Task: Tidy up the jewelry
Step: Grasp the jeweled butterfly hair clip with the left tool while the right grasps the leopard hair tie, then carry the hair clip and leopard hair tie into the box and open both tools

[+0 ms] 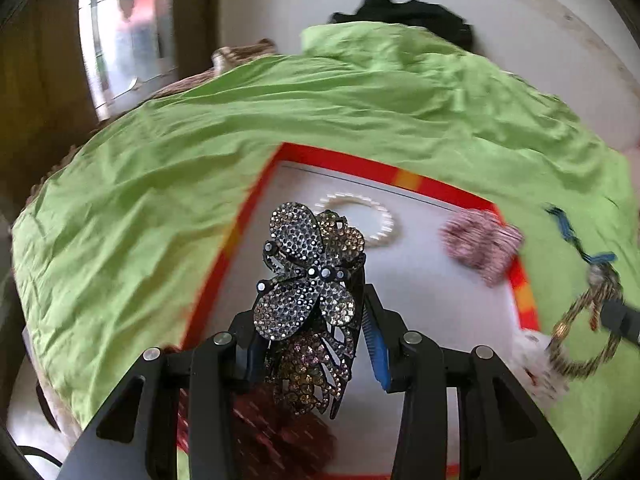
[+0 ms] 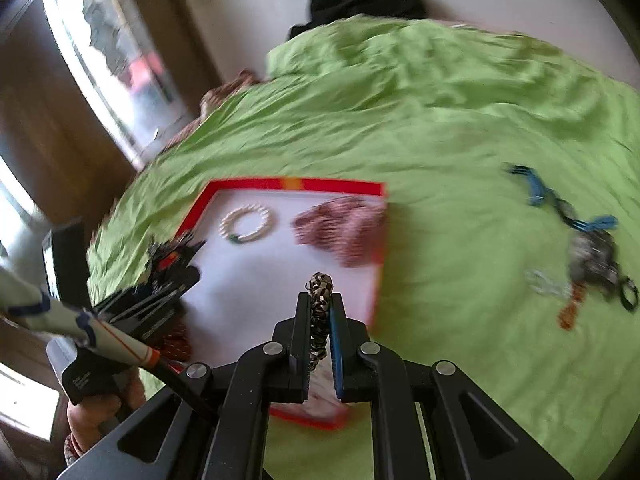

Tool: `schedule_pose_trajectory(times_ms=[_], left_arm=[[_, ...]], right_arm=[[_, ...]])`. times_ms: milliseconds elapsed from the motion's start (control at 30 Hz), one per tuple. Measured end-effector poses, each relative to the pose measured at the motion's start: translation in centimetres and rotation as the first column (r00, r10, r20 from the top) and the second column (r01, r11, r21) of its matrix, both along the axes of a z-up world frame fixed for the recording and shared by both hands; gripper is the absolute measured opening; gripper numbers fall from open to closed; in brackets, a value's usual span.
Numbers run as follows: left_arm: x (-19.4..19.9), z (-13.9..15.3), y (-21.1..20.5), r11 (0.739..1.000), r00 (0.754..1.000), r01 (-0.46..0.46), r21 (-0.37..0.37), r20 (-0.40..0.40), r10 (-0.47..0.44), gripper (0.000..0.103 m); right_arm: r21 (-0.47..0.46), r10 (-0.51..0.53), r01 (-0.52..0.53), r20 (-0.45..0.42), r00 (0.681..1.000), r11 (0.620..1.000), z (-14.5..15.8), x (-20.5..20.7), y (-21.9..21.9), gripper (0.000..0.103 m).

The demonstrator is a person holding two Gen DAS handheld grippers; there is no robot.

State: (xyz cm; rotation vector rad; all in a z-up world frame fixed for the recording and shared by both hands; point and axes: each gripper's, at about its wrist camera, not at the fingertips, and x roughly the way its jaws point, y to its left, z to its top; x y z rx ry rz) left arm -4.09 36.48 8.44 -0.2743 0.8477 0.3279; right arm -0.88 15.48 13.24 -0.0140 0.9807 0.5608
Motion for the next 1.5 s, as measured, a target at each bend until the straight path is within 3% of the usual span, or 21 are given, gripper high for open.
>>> schedule_pose_trajectory(times_ms=[167, 367, 700, 967, 1033, 1100, 1167, 1400, 1500], left_arm=[[0.7, -0.5, 2.0, 0.998, 0.998, -0.065, 0.026, -0.009, 0.065, 0.041], [1.6, -1.4, 3.4, 0.997, 0.997, -0.076, -0.024, -0.02, 0.075, 0.041], [2.4, -1.7, 2.9, 0.998, 0.997, -0.061, -0.013, -0.036, 0.061, 0.041], [2.2, -1.2, 2.4, 0.998, 0.998, -0.059, 0.025, -0.018, 0.059, 0.043], [2.2, -1.0, 2.2, 0.998, 0.998, -0.054, 0.034, -0.014, 0.055, 0.044], [2.1, -0.9, 2.0, 0.998, 0.999, -0.049, 0.04, -0.01, 0.049, 0.047], [2.0, -0.7, 1.8, 0.998, 0.999, -0.04, 0.045, -0.006, 0.041, 0.049], [1.0, 0.7, 0.6, 0.996, 0.999, -0.02, 0.083, 0.042, 0.016, 0.056], [0.4, 1.4, -0.2, 0.993, 0.998, -0.016, 0.118, 0.07, 0.008, 0.064]], right_arm=[[0.029, 0.031, -0.03, -0.065, 0.997, 0.999, -2.5, 1.3, 3.6, 0.009], [-0.009, 0.014, -0.015, -0.126, 0.992, 1.0, -6.1, 2.7, 5.4, 0.009], [-0.032, 0.029, -0.035, -0.154, 0.988, 0.999, -7.6, 2.7, 6.7, 0.01], [-0.03, 0.055, -0.061, -0.151, 0.987, 0.998, -7.5, 1.9, 7.0, 0.012], [-0.026, 0.067, -0.071, -0.141, 0.988, 0.997, -7.2, 1.6, 7.0, 0.019], [-0.024, 0.072, -0.075, -0.113, 0.991, 0.997, -6.4, 1.2, 6.9, 0.038], [-0.023, 0.07, -0.073, -0.089, 0.994, 0.997, -5.7, 0.8, 6.7, 0.044], [-0.021, 0.065, -0.066, -0.045, 0.997, 0.998, -4.0, -0.5, 5.3, 0.044], [-0.02, 0.054, -0.055, -0.035, 0.998, 0.998, -3.5, -1.0, 4.3, 0.044]])
